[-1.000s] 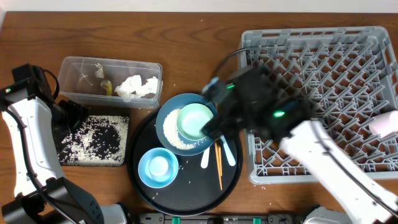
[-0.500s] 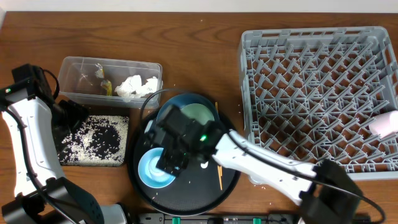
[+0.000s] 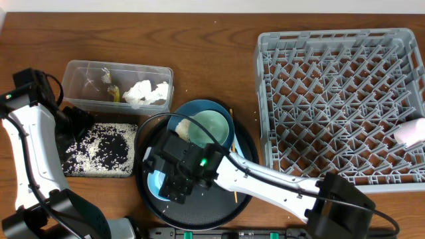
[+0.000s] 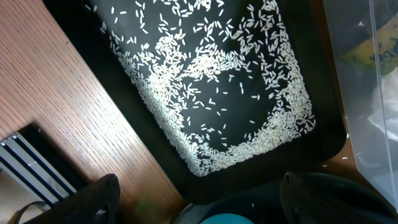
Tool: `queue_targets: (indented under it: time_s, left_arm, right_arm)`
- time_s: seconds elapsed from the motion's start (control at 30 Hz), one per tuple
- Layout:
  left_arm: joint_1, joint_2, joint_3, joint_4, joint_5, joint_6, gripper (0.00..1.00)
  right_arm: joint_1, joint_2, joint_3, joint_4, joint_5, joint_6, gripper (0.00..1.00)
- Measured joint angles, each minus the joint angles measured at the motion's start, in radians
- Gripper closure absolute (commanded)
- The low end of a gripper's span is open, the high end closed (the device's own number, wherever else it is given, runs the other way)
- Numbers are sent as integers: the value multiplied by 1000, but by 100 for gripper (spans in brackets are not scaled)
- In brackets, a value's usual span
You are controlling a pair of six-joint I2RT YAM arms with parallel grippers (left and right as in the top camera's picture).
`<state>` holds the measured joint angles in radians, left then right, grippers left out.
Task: Sort waste into correct bins and load items into the dishwasher rack
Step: 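Reach the right gripper to the light blue cup and grasp it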
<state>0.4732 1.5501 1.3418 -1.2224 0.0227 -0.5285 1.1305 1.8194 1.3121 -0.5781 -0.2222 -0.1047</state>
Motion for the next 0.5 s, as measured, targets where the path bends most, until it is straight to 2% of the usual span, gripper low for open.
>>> queue_targets:
  time_s: [0.5]
  left_arm:
    - [0,0,0,0,0,0,16]
  right_arm:
    - [31,28,0,20,44,26,16]
